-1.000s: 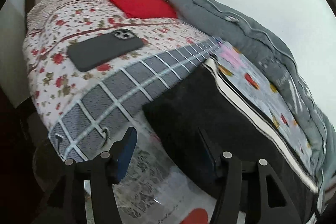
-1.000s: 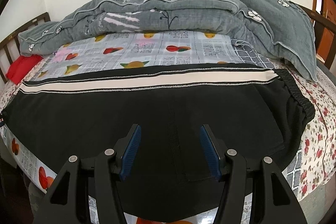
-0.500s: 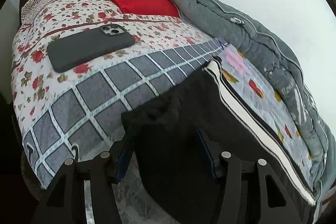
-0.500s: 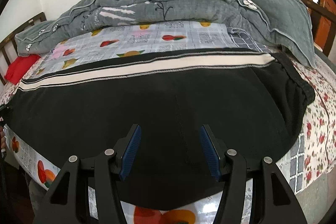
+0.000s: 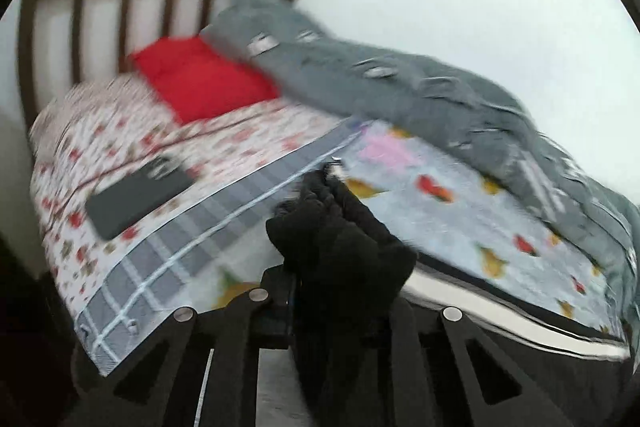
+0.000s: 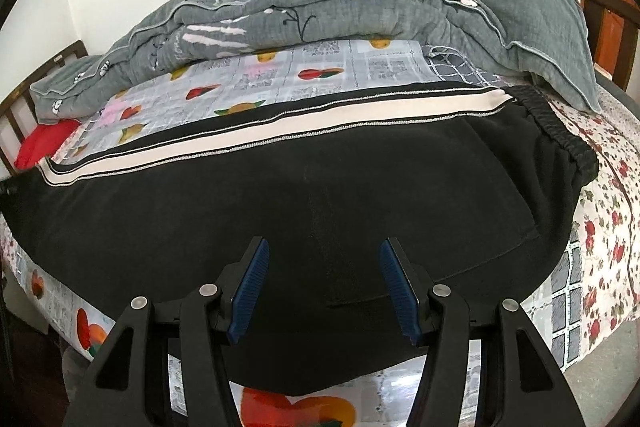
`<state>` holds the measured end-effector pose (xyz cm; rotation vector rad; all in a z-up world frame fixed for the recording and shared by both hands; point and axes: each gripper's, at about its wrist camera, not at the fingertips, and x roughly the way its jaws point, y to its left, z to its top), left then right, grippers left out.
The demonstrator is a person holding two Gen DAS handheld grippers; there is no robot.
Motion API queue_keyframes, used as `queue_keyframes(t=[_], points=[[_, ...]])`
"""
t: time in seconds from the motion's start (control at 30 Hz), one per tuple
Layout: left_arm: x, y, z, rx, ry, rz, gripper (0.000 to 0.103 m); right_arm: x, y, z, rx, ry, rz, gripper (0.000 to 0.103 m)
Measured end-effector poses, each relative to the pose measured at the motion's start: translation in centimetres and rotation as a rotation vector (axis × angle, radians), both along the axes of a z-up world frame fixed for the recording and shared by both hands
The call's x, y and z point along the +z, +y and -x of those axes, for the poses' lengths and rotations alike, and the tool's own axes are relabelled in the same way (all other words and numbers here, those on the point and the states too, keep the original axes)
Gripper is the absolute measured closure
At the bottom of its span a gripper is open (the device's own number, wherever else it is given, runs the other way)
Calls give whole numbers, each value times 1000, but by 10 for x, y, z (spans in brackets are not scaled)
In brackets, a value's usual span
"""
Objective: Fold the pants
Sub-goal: 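Grasp the trouser leg end with the left tool and lift it toward the waistband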
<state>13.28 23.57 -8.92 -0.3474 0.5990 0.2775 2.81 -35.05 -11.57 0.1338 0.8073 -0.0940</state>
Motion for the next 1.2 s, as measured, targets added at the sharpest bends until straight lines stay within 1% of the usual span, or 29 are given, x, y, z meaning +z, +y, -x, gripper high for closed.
queue_keyframes(t=[0.13, 0.2, 0.23, 0.3, 0.43, 0.5, 0.63, 0.73, 0.8, 0.9, 0.97, 1.03, 1.07, 1.1, 1.13, 1.17, 1.2], points=[[30, -71, -2, -113, -48, -66, 90, 4, -12, 5, -1, -25, -17, 45], [38, -101, -1, -152, -65, -96, 90, 6, -18, 8, -1, -37, -26, 45], [40, -123, -1, -196, -62, -102, 90, 7, -21, 10, -1, -48, -24, 46], [40, -153, -1, -244, -57, -108, 90, 7, -27, 16, -1, -54, -39, 45], [26, -228, 6, -342, -17, -129, 90, 5, -36, 31, 6, -58, -43, 46], [16, -257, 11, -384, 5, -117, 91, 4, -42, 42, 5, -64, -42, 46], [-14, -325, 24, -491, 83, -96, 91, -1, -57, 59, -19, -60, -64, 45], [-34, -366, 38, -570, 128, -83, 91, -3, -67, 72, -42, -61, -77, 45], [-44, -385, 50, -589, 147, -107, 91, -4, -71, 78, -52, -58, -80, 45], [-51, -395, 63, -615, 155, -157, 91, -4, -71, 82, -56, -55, -80, 45], [-52, -389, 64, -640, 162, -140, 90, -4, -67, 80, -47, -52, -80, 45], [-52, -379, 64, -684, 181, -97, 89, -3, -61, 75, -34, -51, -85, 45], [-52, -376, 62, -703, 189, -80, 83, -3, -55, 71, -24, -49, -90, 45], [-51, -372, 62, -726, 193, -63, 73, -2, -50, 67, -10, -48, -97, 45], [-49, -367, 64, -748, 190, -52, 68, 0, -44, 62, 4, -48, -103, 45], [-46, -360, 67, -761, 178, -51, 56, 1, -36, 57, 22, -48, -107, 45], [-43, -355, 69, -761, 161, -57, 50, 3, -28, 52, 41, -49, -109, 45]])
